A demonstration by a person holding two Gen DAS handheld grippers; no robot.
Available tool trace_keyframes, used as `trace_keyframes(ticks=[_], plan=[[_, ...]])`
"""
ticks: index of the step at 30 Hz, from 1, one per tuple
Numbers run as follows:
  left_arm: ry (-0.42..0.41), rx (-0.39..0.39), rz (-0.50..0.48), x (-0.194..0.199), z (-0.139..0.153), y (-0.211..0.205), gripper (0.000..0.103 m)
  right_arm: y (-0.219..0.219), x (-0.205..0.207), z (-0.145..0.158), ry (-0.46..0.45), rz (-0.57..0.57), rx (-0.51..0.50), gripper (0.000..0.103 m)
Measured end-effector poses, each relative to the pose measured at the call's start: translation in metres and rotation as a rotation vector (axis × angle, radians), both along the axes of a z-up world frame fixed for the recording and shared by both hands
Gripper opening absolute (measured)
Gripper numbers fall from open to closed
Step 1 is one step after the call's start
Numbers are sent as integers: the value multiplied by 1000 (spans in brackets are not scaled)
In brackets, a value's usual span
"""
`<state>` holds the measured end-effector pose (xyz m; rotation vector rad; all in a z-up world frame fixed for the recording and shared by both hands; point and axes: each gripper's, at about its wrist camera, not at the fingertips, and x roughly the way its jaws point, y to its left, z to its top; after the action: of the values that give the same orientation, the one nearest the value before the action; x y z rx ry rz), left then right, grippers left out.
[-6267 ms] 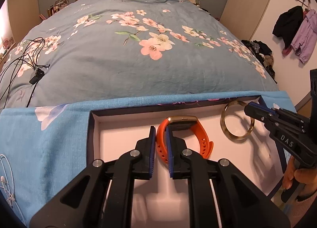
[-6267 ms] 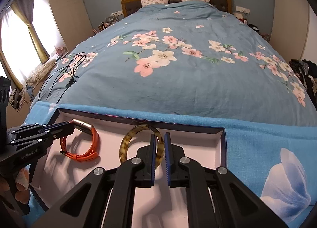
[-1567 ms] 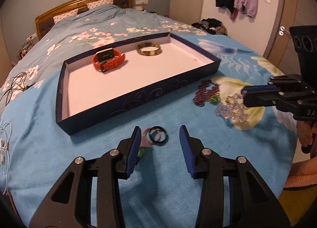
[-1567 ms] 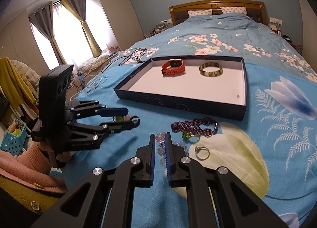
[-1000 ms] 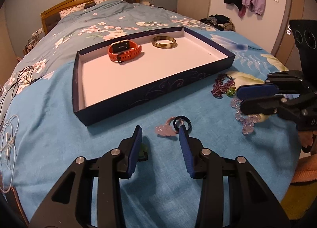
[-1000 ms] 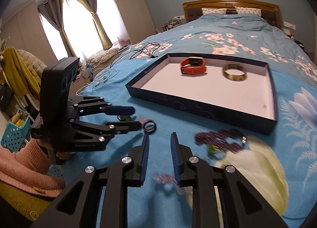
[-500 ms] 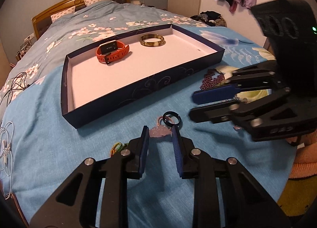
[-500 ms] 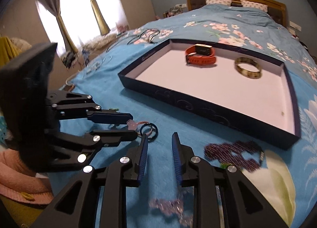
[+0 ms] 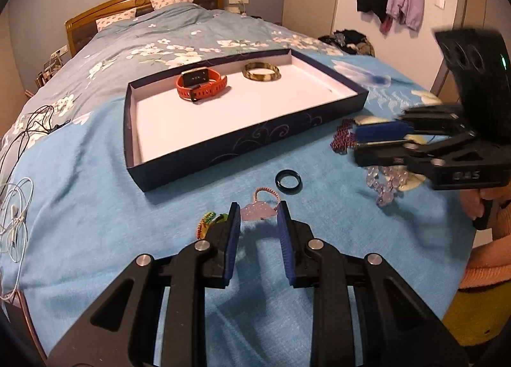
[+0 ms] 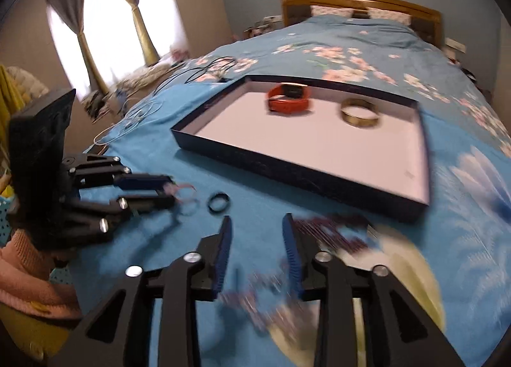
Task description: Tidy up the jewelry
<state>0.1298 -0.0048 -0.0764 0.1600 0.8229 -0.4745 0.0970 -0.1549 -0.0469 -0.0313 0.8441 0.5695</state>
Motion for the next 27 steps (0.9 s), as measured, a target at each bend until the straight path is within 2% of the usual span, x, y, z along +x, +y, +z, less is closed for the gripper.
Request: trace_keyframes(ticks=[6, 14, 15, 16, 17, 20, 21, 23, 24, 27], plan=[[-19, -25, 7, -2, 5, 0, 24, -23, -23, -12, 34, -47, -58, 36], [-32, -27, 9, -5, 9, -3, 24, -8, -21, -22, 41, -12, -50, 43], [-32, -28, 13, -5, 9, -3, 24, -8, -21, -22, 36, -13, -57, 39], [-33, -29, 15, -5, 9, -2, 24, -7, -22, -22, 29, -20, -68, 24], [-32, -32, 17, -5, 9, -1, 24, -7, -21, -23, 26, -28, -82, 15], [-36, -34, 18, -4, 10, -1, 24, -11, -19, -23, 35, -34, -56, 14], [-37, -35, 18, -4, 10, -1, 24, -11, -20, -22, 30, -34, -52, 6], [-41, -38, 21, -3, 11, 0, 24, -13, -21, -16, 18, -29, -22, 4], [-44, -39, 22, -3, 12, 0, 24, -13, -21, -12, 7, -27, -17, 0], [-55, -45, 24, -2, 16, 1, 24, -14, -21, -2, -13, -21, 3, 0]])
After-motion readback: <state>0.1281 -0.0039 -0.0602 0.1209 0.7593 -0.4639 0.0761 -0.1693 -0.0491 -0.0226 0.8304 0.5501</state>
